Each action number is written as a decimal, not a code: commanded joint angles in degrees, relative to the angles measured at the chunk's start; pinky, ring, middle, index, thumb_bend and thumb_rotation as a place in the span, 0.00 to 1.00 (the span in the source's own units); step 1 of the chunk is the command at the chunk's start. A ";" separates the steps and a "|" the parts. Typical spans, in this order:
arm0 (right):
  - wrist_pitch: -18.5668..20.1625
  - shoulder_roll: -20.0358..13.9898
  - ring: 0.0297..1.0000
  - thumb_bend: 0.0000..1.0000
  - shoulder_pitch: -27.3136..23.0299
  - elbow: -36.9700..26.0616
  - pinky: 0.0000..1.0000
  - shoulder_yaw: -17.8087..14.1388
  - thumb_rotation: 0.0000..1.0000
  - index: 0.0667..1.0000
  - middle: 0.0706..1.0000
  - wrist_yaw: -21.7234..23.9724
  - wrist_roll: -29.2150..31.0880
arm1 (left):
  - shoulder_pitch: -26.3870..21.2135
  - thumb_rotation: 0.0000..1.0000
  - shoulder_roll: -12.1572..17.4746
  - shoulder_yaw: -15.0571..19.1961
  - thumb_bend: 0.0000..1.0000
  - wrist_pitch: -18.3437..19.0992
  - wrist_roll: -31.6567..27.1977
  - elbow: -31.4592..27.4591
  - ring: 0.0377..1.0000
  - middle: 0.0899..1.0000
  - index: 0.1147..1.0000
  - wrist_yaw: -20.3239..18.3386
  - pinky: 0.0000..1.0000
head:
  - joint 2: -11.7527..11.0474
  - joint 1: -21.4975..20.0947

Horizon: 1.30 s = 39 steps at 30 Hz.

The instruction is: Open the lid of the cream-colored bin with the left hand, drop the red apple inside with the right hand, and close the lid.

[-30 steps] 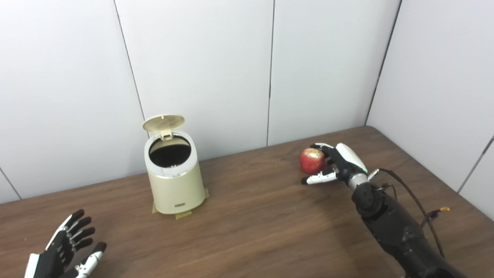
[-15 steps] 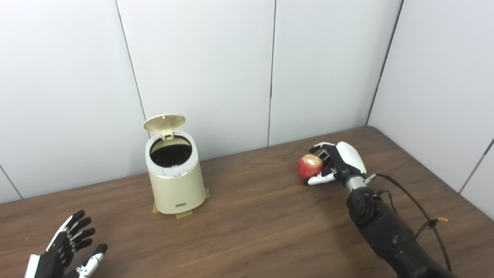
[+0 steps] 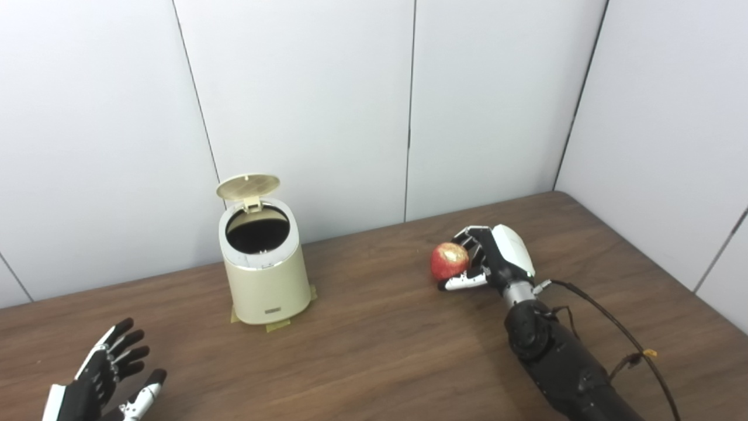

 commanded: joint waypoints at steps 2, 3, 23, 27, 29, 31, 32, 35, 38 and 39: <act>-0.19 0.08 0.25 0.52 -1.36 -2.85 0.20 -0.76 0.14 0.45 0.32 0.07 0.54 | -1.34 0.00 0.96 -0.15 0.43 -1.49 0.31 -0.95 0.79 0.84 0.89 -0.02 0.78 | 0.01 0.27; -0.29 0.20 0.28 0.52 -1.43 -3.32 0.22 -0.69 0.07 0.46 0.34 -0.34 0.15 | -1.33 0.00 0.96 -0.17 0.43 -1.35 0.36 -0.87 0.80 0.84 0.89 -0.02 0.78 | -0.06 0.61; 5.17 3.69 0.46 0.53 -5.63 -20.96 0.41 1.62 0.01 0.47 0.39 6.52 -3.72 | -1.70 0.00 -0.55 -2.29 0.53 -6.30 -1.03 5.40 0.81 0.86 0.89 -0.97 0.79 | -2.24 11.41; 8.16 5.40 0.49 0.53 -6.64 -23.38 0.42 2.57 0.01 0.47 0.40 8.45 -4.46 | -1.71 0.05 -0.95 -3.22 0.58 -7.69 -2.06 6.73 0.83 0.87 0.89 -2.03 0.74 | -2.78 14.45; 7.75 5.55 0.48 0.53 -7.12 -23.50 0.40 3.03 0.01 0.46 0.40 9.26 -4.45 | -1.75 0.06 -1.18 -3.52 0.60 -8.21 -1.90 7.04 0.82 0.87 0.89 -1.99 0.72 | -2.88 15.49; 6.10 5.96 0.48 0.53 -8.11 -22.65 0.39 3.36 0.01 0.46 0.40 9.57 -3.58 | -1.71 0.06 -1.40 -3.88 0.61 -8.34 -1.41 7.06 0.82 0.86 0.89 -1.72 0.70 | -3.05 17.46; 5.56 6.04 0.48 0.53 -8.44 -22.31 0.39 3.47 0.01 0.46 0.40 9.63 -3.37 | -1.70 0.06 -1.50 -4.00 0.62 -8.36 -1.29 7.08 0.82 0.86 0.88 -1.62 0.70 | -3.08 17.64; 4.99 6.56 0.48 0.53 -9.81 -20.95 0.39 3.77 0.01 0.47 0.39 9.53 -3.59 | -1.76 0.06 -1.91 -4.39 0.64 -8.72 -0.92 7.34 0.82 0.86 0.88 -1.27 0.70 | -3.50 19.33; 4.81 7.78 0.46 0.53 -11.53 -19.51 0.38 4.11 0.01 0.47 0.39 9.39 -3.57 | -1.78 0.10 -2.35 -4.58 0.66 -8.75 -0.51 7.50 0.82 0.85 0.88 -0.69 0.72 | -3.85 20.17; 4.78 8.12 0.46 0.53 -12.15 -18.95 0.39 4.48 0.01 0.47 0.39 9.18 -4.14 | -1.81 0.08 -2.47 -4.65 0.66 -8.83 -0.37 7.62 0.82 0.85 0.88 -0.50 0.72 | -4.04 20.48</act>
